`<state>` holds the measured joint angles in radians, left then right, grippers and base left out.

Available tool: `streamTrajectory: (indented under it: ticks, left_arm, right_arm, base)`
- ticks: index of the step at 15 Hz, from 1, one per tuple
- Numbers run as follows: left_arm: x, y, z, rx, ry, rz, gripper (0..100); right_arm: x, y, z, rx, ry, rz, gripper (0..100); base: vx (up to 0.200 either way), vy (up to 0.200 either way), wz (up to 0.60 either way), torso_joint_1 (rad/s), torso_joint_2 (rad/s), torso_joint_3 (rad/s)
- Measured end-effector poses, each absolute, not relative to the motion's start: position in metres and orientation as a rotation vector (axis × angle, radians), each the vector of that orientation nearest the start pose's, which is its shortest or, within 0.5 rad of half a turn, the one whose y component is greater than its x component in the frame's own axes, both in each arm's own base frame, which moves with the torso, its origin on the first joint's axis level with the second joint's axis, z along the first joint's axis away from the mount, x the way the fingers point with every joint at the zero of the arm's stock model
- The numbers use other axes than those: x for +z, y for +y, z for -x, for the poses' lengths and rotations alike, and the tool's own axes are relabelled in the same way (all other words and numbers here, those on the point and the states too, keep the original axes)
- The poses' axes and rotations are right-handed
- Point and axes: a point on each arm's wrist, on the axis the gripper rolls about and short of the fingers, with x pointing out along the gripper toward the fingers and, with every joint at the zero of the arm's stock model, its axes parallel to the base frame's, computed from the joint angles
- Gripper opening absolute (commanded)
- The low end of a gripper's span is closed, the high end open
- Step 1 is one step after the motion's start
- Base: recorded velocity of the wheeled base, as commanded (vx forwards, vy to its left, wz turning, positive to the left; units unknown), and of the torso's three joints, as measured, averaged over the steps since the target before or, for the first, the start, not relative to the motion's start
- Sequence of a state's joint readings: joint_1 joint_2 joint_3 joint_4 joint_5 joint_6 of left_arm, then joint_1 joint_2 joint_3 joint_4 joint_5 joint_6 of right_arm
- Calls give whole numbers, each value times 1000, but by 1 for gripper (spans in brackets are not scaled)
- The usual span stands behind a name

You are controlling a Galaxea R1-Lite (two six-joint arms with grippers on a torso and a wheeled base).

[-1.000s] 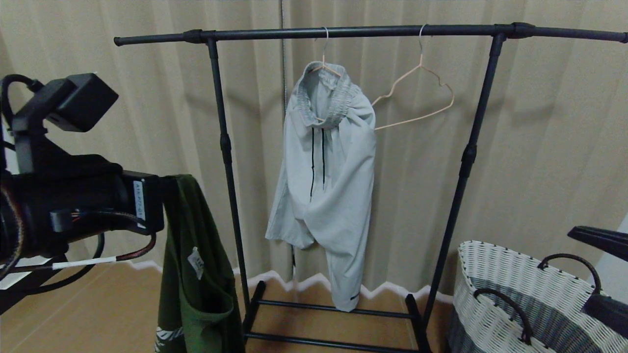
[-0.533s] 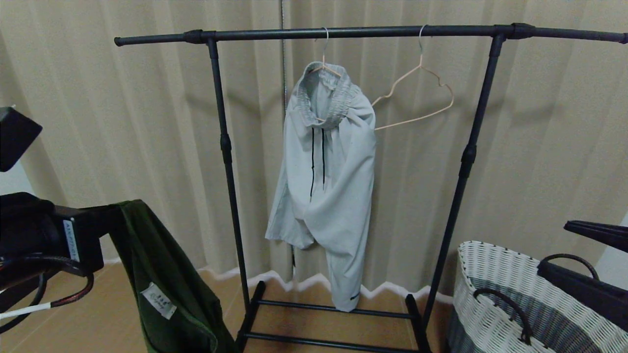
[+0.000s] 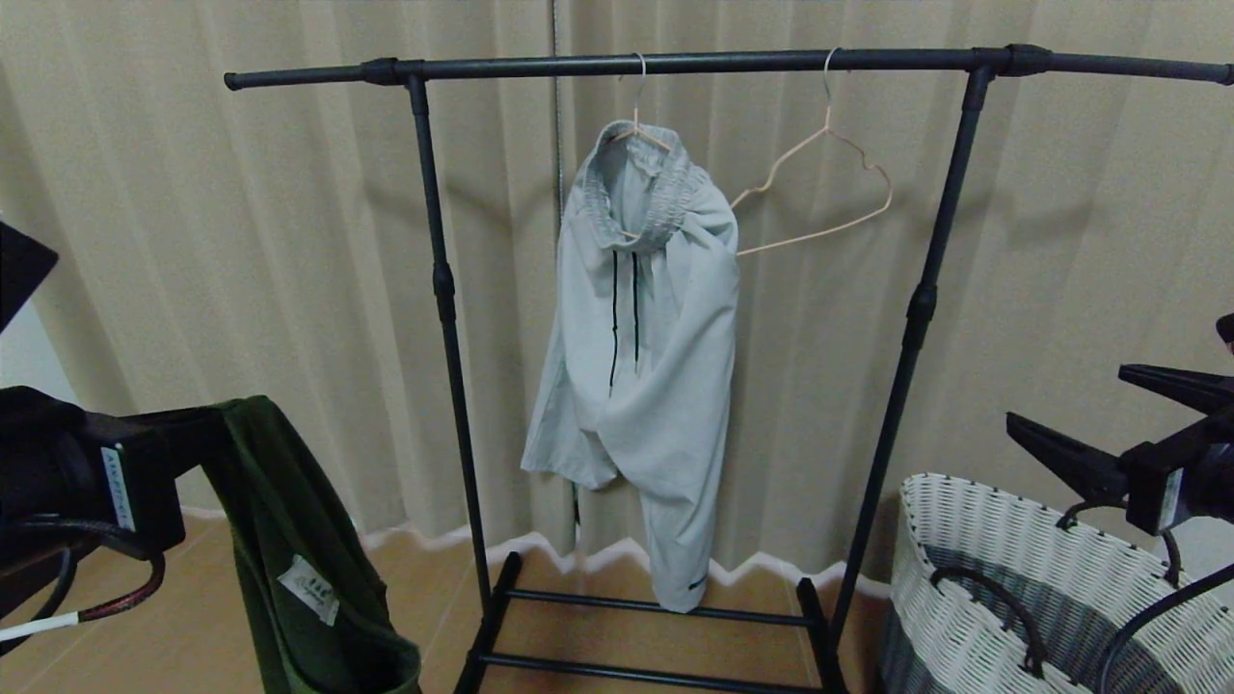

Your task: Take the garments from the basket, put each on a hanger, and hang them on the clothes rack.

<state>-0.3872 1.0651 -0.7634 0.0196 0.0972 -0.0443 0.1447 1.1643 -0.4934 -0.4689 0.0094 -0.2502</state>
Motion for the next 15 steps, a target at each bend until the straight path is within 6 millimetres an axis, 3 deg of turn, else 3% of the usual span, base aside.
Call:
streamTrajectory:
  ticks: [4,8,15]
  left_arm:
    - [252,-51,-131,-278,310,-33,0]
    - [255,-51,-131,-284,300,-55,0]
    - [254,-51,-132,-282,301,-60,0]
  right_arm:
    - [196,25,-172,167,80,282,100]
    - [182,25,-171,183,120,281,100]
    - [180,25,-170,189,124,284,100]
  base:
    - [0,0,0,0,0,0]
    - [0,0,0,12,-40,-31]
    - [0,0,0,119,-387,-267]
